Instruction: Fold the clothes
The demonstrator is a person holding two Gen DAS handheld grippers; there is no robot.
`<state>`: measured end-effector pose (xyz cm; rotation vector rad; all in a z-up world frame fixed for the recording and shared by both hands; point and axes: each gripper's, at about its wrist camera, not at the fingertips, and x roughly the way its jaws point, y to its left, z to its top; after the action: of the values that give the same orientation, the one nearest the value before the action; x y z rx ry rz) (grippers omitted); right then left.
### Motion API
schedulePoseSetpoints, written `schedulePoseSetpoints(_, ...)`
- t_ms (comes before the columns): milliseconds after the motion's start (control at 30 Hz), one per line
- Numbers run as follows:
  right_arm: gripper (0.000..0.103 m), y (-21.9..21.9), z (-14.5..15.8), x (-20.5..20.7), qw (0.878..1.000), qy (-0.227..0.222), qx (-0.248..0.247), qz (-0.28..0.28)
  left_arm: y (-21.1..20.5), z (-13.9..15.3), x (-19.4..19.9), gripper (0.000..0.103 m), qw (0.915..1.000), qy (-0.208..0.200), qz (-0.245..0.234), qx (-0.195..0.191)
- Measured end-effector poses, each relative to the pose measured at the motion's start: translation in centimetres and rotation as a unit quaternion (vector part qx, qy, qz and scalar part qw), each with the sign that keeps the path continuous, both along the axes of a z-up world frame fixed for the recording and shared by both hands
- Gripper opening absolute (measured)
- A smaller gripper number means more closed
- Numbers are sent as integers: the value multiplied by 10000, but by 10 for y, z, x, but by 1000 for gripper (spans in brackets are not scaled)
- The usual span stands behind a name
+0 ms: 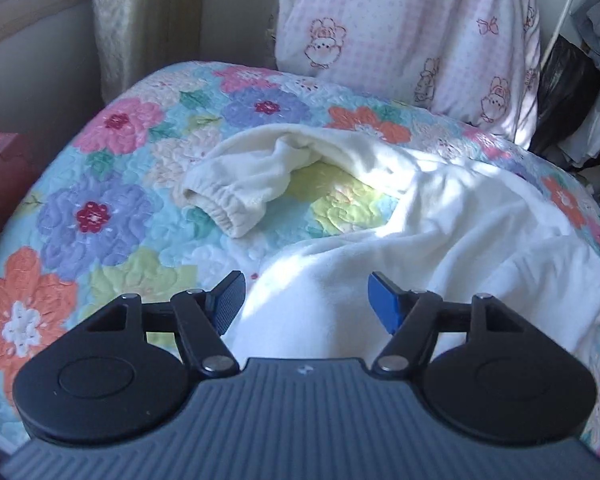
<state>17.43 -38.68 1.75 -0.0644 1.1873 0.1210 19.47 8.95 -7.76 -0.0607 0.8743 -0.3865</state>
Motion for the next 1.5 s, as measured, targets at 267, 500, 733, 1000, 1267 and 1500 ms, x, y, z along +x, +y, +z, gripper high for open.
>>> schedulePoseSetpoints(267, 76, -60, -74, 71, 9954, -337, 519, -730, 1, -76, 58, 67, 9959, 748, 428, -257)
schedulePoseSetpoints(500, 76, -77, -112, 140, 9952, -413, 554, -687, 12, -105, 73, 76, 9876, 1149, 387, -995)
schedulePoseSetpoints(733, 77, -58, -184, 186, 9917, 174, 397, -1212, -10, -115, 58, 25, 9916, 657, 387, -1048)
schedulePoseSetpoints(1000, 12, -26, -149, 131, 9871, -1414, -210, -717, -44, -49, 42, 18, 9914, -1162, 484, 351)
schedulePoseSetpoints(1267, 11, -37, -31, 114, 9349, -3349, -615, -1005, -57, 38, 70, 18, 9583, -2645, 962, 501)
schedulePoseSetpoints(1500, 55, -49, -45, 138, 9353, -3005, -261, -1848, -64, 16, 114, 36, 9708, -1591, 1190, 1346)
